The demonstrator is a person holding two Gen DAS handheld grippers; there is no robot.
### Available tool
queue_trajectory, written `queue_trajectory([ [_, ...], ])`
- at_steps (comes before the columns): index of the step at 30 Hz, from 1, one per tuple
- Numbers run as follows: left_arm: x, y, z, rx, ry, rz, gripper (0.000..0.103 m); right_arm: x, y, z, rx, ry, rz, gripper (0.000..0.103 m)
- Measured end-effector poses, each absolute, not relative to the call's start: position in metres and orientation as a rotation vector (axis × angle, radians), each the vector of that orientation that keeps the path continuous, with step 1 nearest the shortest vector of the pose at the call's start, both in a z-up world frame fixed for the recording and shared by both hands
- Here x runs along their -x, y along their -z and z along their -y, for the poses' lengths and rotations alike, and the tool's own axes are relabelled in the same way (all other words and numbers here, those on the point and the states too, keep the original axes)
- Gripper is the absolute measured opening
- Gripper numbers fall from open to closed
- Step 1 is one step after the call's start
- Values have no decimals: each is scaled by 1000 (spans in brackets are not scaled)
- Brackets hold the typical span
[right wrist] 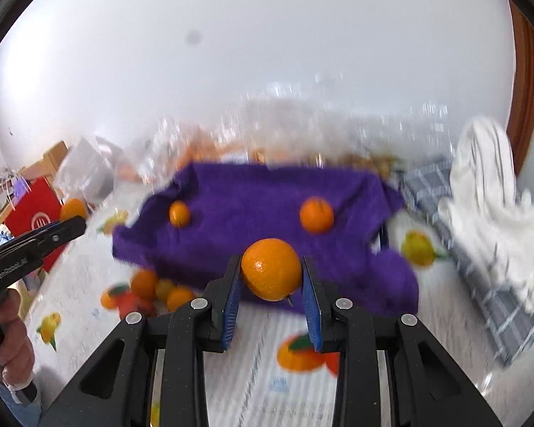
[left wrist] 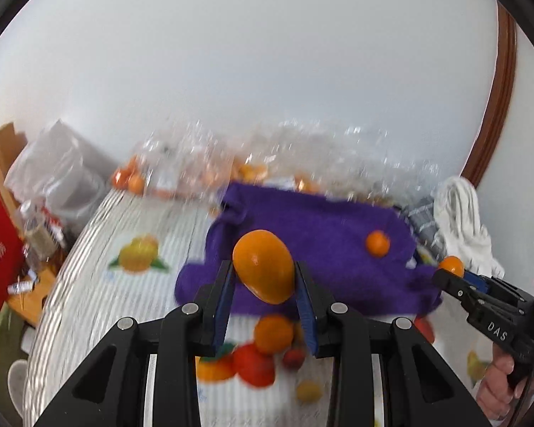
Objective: Organize fruits
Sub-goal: 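Lower both oranges onto the purple towel and open both tools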
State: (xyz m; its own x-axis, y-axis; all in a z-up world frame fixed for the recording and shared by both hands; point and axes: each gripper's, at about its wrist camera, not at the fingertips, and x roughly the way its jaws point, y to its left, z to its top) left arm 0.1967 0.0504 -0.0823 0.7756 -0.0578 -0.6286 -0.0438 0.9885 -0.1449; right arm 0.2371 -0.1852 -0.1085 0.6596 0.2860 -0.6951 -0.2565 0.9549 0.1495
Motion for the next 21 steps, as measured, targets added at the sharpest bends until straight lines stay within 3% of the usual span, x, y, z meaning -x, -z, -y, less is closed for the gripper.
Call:
queue_trajectory([
  [6, -234, 79, -45, 190, 3, -654, 32, -268, 92, 184, -85, -310, -742, 32],
  [14, -256, 141, -45, 169, -59, -750, 32, -292, 147, 195, -78, -253, -839, 32],
  [21, -261, 158, -37, 111, -87, -754, 32, -294, 159, 207, -87, -219, -839, 32],
])
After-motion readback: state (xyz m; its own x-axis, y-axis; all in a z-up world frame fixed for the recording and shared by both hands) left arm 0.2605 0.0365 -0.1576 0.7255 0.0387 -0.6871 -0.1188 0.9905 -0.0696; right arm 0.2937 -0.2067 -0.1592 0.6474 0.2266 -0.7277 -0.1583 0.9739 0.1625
